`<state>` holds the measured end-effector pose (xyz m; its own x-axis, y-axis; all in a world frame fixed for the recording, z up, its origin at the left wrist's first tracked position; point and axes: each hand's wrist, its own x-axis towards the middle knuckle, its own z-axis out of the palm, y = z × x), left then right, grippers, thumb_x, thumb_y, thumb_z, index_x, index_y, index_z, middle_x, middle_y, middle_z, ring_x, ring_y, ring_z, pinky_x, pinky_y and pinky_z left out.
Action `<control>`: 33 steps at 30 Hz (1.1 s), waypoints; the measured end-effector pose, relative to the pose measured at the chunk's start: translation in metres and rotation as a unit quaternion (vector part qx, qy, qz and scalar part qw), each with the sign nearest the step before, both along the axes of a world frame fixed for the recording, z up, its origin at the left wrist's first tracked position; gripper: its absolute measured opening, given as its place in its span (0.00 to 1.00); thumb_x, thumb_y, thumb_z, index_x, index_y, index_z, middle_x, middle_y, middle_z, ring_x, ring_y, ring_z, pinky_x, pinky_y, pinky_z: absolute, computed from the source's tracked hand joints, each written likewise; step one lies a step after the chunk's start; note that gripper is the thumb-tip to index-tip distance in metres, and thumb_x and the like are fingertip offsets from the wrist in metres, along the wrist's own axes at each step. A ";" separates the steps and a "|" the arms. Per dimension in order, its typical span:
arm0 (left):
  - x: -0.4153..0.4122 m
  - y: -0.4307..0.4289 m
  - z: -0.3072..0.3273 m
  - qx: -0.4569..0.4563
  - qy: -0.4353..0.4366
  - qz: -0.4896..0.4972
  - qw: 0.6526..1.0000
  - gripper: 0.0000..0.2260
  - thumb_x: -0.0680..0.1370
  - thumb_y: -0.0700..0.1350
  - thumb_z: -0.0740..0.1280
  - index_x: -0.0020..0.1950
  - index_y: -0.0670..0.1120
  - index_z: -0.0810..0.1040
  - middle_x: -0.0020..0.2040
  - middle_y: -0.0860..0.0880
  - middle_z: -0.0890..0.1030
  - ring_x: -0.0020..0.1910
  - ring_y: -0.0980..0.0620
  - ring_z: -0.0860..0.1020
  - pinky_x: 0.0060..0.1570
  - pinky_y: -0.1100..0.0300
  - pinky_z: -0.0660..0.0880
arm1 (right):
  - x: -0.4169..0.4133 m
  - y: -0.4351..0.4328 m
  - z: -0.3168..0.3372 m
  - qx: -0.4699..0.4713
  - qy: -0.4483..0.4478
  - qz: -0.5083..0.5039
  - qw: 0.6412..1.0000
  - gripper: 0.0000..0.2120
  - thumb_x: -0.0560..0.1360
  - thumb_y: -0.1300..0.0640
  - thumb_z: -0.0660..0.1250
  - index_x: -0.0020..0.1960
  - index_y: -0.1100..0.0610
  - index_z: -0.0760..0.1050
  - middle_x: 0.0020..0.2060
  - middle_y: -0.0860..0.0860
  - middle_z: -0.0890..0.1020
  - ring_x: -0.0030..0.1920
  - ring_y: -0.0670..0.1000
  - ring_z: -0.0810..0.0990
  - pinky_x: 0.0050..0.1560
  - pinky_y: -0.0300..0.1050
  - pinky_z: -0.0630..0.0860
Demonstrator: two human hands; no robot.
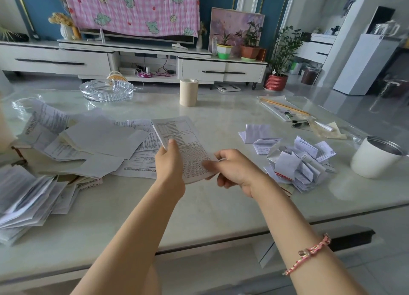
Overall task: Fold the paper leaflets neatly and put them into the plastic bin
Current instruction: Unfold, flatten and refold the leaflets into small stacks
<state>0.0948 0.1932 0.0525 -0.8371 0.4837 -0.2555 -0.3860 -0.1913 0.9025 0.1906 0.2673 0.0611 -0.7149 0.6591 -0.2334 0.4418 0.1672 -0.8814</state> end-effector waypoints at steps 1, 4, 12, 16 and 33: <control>-0.001 0.001 -0.002 -0.011 -0.006 -0.021 1.000 0.09 0.82 0.46 0.55 0.48 0.45 0.72 0.43 0.48 0.77 0.43 0.48 0.77 0.46 0.54 0.75 | 0.000 0.004 -0.002 -0.005 0.013 -0.026 1.000 0.05 0.76 0.58 0.66 0.42 0.57 0.71 0.31 0.51 0.78 0.18 0.42 0.70 0.21 0.32 0.65; -0.001 0.003 -0.008 -0.064 0.004 -0.097 0.993 0.10 0.80 0.41 0.55 0.41 0.45 0.71 0.43 0.45 0.77 0.38 0.48 0.77 0.40 0.55 0.76 | 0.004 0.025 -0.015 0.020 0.053 -0.153 0.987 0.09 0.75 0.62 0.64 0.36 0.58 0.69 0.30 0.56 0.77 0.19 0.44 0.72 0.22 0.33 0.67; -0.023 0.011 -0.034 -0.394 0.380 -0.065 0.834 0.13 0.78 0.41 0.56 0.57 0.43 0.77 0.60 0.38 0.75 0.66 0.38 0.66 0.61 0.49 0.64 | 0.022 0.038 -0.032 0.399 -0.243 -0.234 0.853 0.15 0.77 0.56 0.64 0.59 0.63 0.68 0.58 0.60 0.74 0.55 0.61 0.77 0.45 0.49 0.72; -0.051 0.002 -0.045 -0.544 0.449 -0.066 0.706 0.18 0.81 0.48 0.54 0.71 0.47 0.66 0.77 0.40 0.46 0.74 0.39 0.36 0.71 0.42 0.37 | 0.009 0.029 -0.031 0.432 -0.224 -0.239 0.841 0.19 0.75 0.62 0.65 0.63 0.62 0.64 0.60 0.61 0.67 0.57 0.61 0.73 0.45 0.50 0.72; -0.101 -0.018 -0.071 -0.591 0.422 -0.081 0.683 0.26 0.81 0.57 0.52 0.71 0.40 0.65 0.73 0.40 0.60 0.74 0.39 0.48 0.71 0.42 0.41 | -0.033 0.004 -0.004 0.317 -0.013 -0.148 0.937 0.13 0.77 0.59 0.60 0.61 0.59 0.70 0.58 0.57 0.73 0.57 0.56 0.74 0.51 0.47 0.69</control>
<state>-0.0058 0.1756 -0.0182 -0.8873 0.4611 -0.0076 0.4372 0.8465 0.3039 0.1575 0.2709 0.0570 -0.4786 0.8398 0.2562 0.5719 0.5195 -0.6348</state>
